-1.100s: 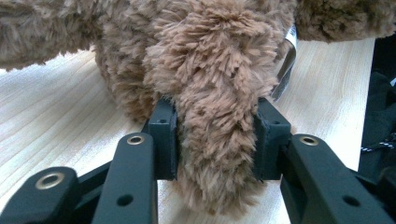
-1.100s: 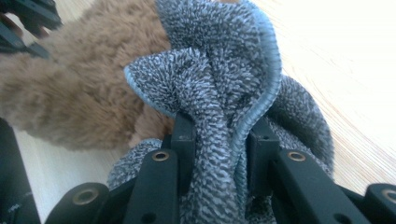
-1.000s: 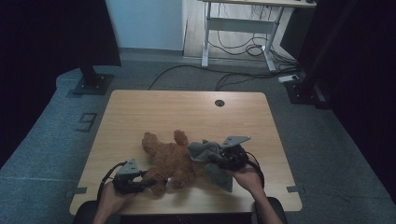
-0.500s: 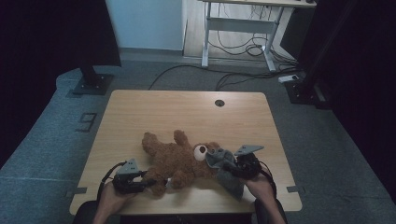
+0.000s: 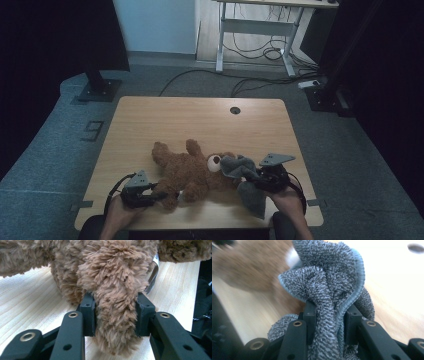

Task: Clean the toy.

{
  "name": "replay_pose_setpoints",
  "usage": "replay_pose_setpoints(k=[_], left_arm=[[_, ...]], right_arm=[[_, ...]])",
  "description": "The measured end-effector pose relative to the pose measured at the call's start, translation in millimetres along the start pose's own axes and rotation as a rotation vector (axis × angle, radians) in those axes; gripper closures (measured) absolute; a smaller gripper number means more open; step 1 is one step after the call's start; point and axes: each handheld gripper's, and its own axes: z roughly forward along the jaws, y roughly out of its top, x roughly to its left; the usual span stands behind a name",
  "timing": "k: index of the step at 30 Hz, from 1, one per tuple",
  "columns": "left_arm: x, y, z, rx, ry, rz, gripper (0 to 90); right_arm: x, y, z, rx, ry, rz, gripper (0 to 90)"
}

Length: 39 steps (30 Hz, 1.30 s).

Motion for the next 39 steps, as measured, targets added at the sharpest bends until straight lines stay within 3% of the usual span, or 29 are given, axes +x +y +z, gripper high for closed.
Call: replay_pose_setpoints(k=[6, 11, 15, 18, 39], left_arm=[[-0.5, 0.1, -0.1, 0.001, 0.002, 0.001, 59.2], [-0.4, -0.1, -0.2, 0.000, 0.001, -0.001, 59.1], [0.2, -0.4, -0.2, -0.002, -0.011, -0.008, 59.0], [0.9, -1.0, -0.2, -0.005, -0.028, -0.016, 59.1], [7.7, -1.8, -1.7, -0.022, -0.090, -0.115, 65.8]], right_arm=[[29.2, 33.5, 15.2, -0.028, 0.091, -0.082, 69.2], [52.3, 47.4, 49.7, 0.001, 0.137, -0.136, 69.2], [60.9, 42.0, 72.4, 0.038, 0.163, -0.136, 69.2], [61.4, 34.3, 79.0, 0.047, 0.173, -0.125, 69.3], [67.5, -4.5, 79.6, 0.071, 0.208, -0.135, 69.2]])
